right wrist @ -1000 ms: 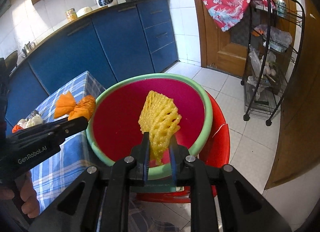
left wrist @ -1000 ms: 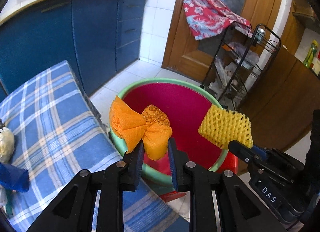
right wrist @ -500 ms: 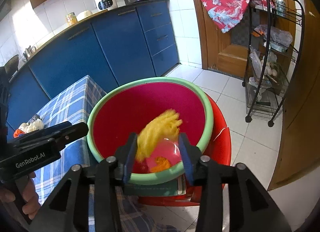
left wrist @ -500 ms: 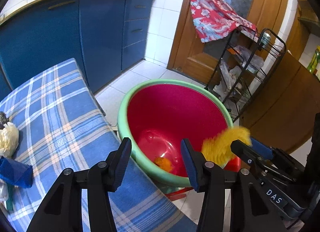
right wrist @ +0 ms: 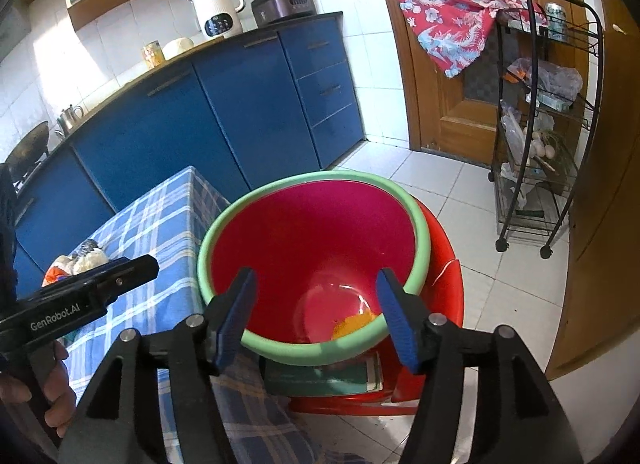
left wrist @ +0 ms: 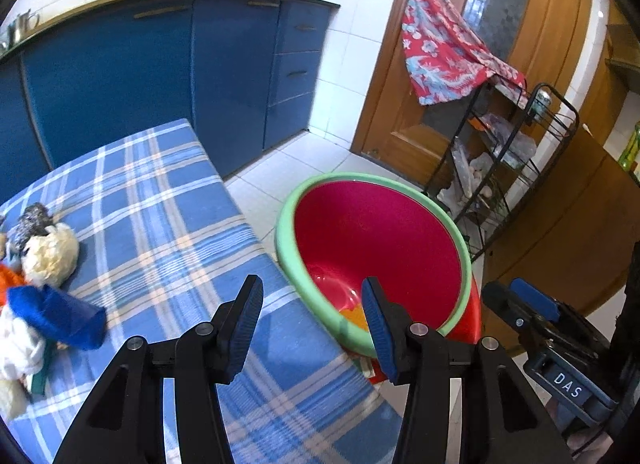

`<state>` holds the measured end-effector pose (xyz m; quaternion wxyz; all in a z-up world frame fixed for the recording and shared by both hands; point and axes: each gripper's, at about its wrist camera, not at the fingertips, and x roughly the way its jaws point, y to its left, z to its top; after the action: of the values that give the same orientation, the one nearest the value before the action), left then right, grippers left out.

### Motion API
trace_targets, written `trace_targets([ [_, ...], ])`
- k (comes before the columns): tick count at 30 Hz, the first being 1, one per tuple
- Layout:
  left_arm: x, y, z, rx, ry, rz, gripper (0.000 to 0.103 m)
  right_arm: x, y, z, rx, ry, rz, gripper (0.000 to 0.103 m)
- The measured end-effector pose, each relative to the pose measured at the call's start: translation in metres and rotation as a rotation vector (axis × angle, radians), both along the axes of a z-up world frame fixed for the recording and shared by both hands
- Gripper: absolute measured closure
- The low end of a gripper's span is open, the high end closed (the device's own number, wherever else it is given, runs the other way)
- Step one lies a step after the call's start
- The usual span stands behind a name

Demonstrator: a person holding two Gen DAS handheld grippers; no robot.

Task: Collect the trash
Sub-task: 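Return both tools to the table toward the remaining items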

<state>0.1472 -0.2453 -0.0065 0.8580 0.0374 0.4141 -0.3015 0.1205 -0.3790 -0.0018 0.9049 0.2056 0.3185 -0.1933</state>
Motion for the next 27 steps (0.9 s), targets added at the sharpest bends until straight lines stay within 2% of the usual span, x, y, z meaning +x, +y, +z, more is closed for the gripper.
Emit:
trace_targets([
  [15,-0.013,0.076,0.016,0.009,-0.011,0.150,0.050,0.004,0.052,0.023,-0.002,-0.032,0.099,0.036],
  [27,-0.009,0.148,0.026,0.013,-0.032,0.294,0.050,0.031,0.107,0.028,0.028,-0.034,0.227,0.036],
])
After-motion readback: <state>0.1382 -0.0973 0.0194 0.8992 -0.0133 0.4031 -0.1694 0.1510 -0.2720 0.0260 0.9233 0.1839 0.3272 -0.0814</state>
